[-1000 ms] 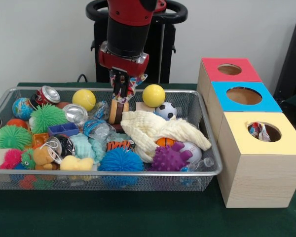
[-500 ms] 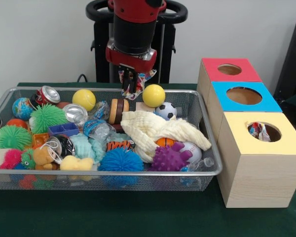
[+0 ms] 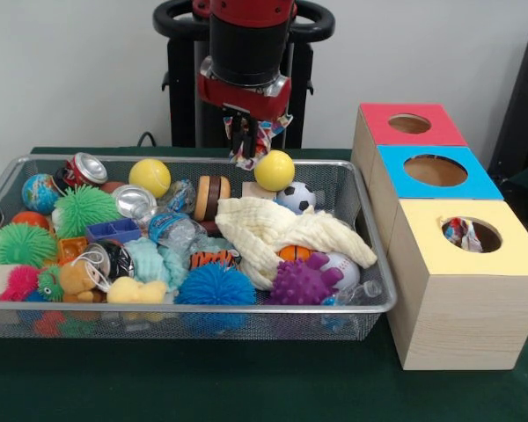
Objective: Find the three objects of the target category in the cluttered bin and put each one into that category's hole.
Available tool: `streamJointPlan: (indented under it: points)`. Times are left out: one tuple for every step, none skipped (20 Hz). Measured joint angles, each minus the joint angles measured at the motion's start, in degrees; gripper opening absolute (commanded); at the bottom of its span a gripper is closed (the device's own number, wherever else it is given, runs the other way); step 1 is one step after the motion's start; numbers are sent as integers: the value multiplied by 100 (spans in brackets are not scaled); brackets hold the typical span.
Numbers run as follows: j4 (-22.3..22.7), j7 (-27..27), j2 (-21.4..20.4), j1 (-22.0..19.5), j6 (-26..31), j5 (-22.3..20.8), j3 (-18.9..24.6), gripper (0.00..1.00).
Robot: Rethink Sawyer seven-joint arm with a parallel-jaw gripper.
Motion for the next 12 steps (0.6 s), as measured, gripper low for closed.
streamJointPlan:
  points:
    - [-7,0,-21,1,14,49,0,0]
    - [-17,0,-34,4,22,75,0,0]
    - [-23,0,-38,6,26,82,0,0]
    - [-41,0,-49,13,30,83,0,0]
    - [-60,0,-59,20,34,83,1,0]
    - [-67,0,-65,24,34,83,1,0]
    - [-75,0,-71,28,34,82,1,0]
    - [-86,0,-81,34,36,81,0,0]
    - [-114,0,-100,49,49,79,1,0]
    - [-146,0,-118,67,62,78,0,0]
    - [-167,0,-126,77,68,76,1,0]
    - [-212,0,-143,97,78,76,3,0]
